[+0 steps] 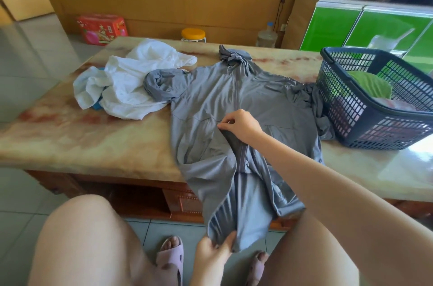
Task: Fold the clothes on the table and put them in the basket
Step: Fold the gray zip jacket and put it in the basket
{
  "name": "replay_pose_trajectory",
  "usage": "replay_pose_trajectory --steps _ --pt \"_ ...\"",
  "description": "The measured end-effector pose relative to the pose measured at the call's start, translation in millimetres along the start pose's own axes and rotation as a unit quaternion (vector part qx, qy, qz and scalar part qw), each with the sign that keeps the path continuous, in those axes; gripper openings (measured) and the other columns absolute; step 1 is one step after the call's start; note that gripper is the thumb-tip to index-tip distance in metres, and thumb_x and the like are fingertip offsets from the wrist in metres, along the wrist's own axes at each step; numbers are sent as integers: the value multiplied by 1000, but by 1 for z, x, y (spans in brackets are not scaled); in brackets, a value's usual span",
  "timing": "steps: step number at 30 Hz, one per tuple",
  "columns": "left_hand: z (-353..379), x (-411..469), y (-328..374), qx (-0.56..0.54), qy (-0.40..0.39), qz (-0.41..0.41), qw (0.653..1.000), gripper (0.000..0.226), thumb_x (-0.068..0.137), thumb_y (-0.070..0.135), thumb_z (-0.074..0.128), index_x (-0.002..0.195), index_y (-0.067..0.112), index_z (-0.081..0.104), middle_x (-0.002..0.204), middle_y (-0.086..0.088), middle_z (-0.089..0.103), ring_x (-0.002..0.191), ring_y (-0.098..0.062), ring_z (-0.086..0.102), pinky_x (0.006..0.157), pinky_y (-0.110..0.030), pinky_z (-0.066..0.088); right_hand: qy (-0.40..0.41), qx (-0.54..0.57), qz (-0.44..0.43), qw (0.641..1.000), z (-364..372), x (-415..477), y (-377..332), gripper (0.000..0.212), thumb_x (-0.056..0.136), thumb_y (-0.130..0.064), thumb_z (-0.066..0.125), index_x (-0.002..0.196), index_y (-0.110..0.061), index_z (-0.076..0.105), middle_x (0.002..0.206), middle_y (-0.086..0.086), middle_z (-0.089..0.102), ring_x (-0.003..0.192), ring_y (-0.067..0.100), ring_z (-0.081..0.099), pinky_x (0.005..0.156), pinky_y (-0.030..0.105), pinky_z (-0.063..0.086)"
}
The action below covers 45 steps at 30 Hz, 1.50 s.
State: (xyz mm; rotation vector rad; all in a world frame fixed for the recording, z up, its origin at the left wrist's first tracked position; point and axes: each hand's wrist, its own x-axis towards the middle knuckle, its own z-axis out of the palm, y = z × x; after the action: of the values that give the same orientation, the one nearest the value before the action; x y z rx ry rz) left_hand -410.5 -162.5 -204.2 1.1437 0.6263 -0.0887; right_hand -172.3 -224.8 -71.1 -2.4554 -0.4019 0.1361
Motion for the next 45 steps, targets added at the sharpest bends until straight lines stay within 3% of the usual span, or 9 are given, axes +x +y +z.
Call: replay_pose_trajectory --steps 3,7,13,20,29,33,38,43,45 --pt "-9 0 -5 -110 20 -11 994 41 57 15 82 93 3 67 73 0 73 66 -9 69 64 -26 56 -5 32 -7 999 2 -6 -1 17 86 -33 68 84 -18 74 92 1 71 87 17 63 78 38 53" --pt "15 6 4 -171 -19 -35 984 30 86 10 63 114 20 57 107 6 65 103 -11 58 103 -36 38 -10 79 -33 996 8 -18 -3 15 86 -31 69 79 -18 74 84 1 72 82 16 65 80 44 54" --pt "36 13 -5 -169 3 -15 985 102 24 42 95 113 4 62 112 -10 69 108 -22 63 105 -38 39 -22 106 -50 993 8 -33 -5 9 86 -28 69 78 -24 72 87 0 72 83 16 66 81 41 54" --pt "50 8 1 -175 -11 -73 982 17 81 -7 64 95 4 63 90 -9 72 82 -19 68 71 -24 56 -31 104 -48 993 5 -41 -8 12 86 -30 69 82 -20 74 81 -4 69 80 15 65 78 38 54" --pt "-4 4 -20 -80 -11 -138 987 34 86 4 65 118 11 57 98 -4 66 98 -23 59 76 -35 46 -241 99 -40 965 -4 -78 -1 45 90 -47 59 98 -4 71 80 12 67 66 22 58 58 24 44" --pt "-31 17 -5 -58 23 -88 994 33 100 9 38 132 9 46 122 -12 55 116 -28 49 89 -39 38 -312 178 6 933 -12 -112 11 32 97 -36 50 108 -13 70 97 -9 72 93 10 69 81 24 56" --pt "-49 34 30 -85 84 -41 992 33 102 21 27 119 12 54 130 -12 53 125 -28 48 106 -46 30 -128 72 -20 989 -10 -130 51 19 91 -25 62 105 -15 72 93 2 74 79 9 69 79 29 57" --pt "-63 42 48 -157 141 -31 977 23 98 6 33 83 10 49 97 -12 55 100 -26 53 71 -30 55 72 136 59 986 -26 -156 89 10 88 -22 67 96 -20 72 80 -9 72 71 5 67 70 21 52" --pt "-66 42 54 -187 139 -37 972 21 96 5 35 80 10 47 89 -8 53 111 -25 46 85 -34 52 107 111 92 984 -27 -168 98 5 86 -25 68 91 -26 70 84 -13 70 73 11 67 64 22 51"
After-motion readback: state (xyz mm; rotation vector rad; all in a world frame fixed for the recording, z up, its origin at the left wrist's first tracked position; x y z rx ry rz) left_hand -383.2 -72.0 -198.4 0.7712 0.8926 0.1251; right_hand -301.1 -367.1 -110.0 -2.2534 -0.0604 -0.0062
